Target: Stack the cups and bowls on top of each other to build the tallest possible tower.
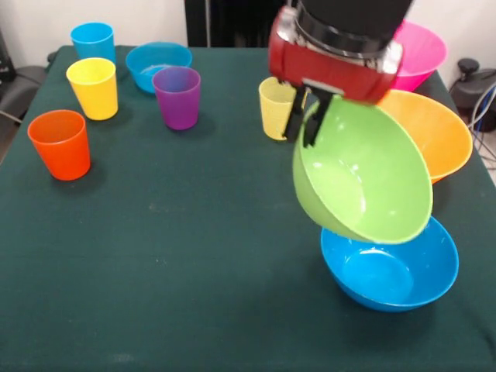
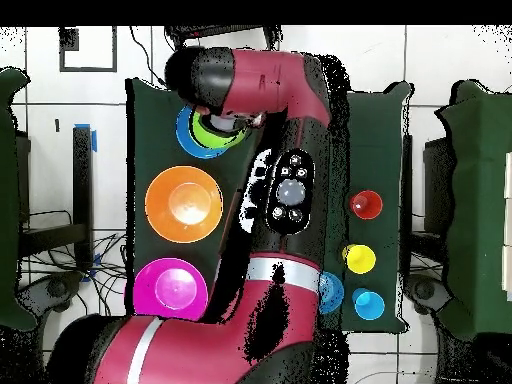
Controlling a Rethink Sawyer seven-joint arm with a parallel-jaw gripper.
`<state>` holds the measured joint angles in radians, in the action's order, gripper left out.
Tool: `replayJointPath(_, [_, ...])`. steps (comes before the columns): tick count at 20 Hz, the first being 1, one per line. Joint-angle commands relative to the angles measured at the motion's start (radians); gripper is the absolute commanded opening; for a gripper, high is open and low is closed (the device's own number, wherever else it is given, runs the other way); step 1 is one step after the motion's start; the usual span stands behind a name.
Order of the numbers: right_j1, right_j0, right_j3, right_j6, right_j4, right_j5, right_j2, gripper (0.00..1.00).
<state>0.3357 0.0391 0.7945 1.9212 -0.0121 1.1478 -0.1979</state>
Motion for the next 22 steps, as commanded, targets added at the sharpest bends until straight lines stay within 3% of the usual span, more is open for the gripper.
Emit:
replayJointPath(1, [-0.083,-0.033,-0.021,0.199,0.019,-0.037,0.026,0.0])
replayJointPath(7, [-0.134,-0.04,-0.072,0.222,0.02,-0.056,0.014,0.0])
replayJointPath(14, [-0.158,-0.046,-0.042,0.236,0.006,-0.142,0.011,0.0])
replayJointPath(22, [-0.211,-0.074,-0.112,0.268,0.003,-0.128,-0.027,0.0])
